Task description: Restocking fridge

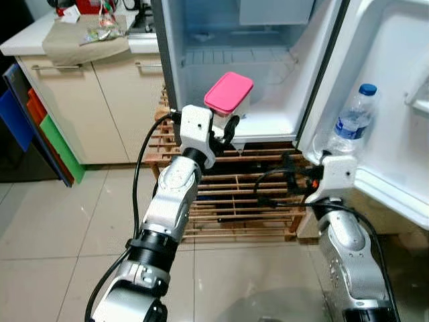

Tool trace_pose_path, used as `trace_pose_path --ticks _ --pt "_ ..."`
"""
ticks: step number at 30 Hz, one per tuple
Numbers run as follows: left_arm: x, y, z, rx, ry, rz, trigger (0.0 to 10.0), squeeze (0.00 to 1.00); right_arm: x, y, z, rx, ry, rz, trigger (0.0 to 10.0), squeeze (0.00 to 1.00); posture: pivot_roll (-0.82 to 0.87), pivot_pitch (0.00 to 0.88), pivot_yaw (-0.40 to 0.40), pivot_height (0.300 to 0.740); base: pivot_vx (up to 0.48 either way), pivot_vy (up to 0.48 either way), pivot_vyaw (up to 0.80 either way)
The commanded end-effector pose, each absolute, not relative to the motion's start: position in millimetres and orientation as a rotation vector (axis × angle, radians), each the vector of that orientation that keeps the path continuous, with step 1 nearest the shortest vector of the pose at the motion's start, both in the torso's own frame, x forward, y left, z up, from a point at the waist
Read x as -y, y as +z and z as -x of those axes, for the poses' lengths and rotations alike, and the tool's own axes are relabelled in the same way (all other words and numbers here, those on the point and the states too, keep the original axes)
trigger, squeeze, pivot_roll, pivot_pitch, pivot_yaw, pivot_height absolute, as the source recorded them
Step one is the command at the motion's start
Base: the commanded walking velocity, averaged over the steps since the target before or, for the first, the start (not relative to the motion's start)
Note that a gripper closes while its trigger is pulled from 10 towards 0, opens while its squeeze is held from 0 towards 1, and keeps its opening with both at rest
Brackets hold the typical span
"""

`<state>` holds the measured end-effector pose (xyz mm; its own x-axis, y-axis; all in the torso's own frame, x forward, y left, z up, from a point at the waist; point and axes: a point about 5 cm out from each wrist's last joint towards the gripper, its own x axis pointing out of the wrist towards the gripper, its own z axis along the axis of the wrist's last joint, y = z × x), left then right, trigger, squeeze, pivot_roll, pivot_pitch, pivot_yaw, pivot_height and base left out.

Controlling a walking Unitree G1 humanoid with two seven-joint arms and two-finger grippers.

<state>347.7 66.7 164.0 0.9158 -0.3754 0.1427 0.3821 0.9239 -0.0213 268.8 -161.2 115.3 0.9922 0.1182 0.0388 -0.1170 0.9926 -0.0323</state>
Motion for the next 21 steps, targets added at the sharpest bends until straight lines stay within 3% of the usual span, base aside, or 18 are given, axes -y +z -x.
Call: trace_pose_path --ticks 1,21 --pt "-60 184 -358 0.197 -0.397 0.051 10.0 0.00 163 110 -263 0.004 0.149 0.033 10.0 0.00 -0.17 0.000 0.041 0.740 0.472 0.000 0.00" --pt "-55 197 -370 0.232 -0.365 0.078 10.0 0.00 161 107 -259 -0.009 0.163 0.027 10.0 0.00 -0.18 0.011 0.060 0.740 0.461 0.000 0.00"
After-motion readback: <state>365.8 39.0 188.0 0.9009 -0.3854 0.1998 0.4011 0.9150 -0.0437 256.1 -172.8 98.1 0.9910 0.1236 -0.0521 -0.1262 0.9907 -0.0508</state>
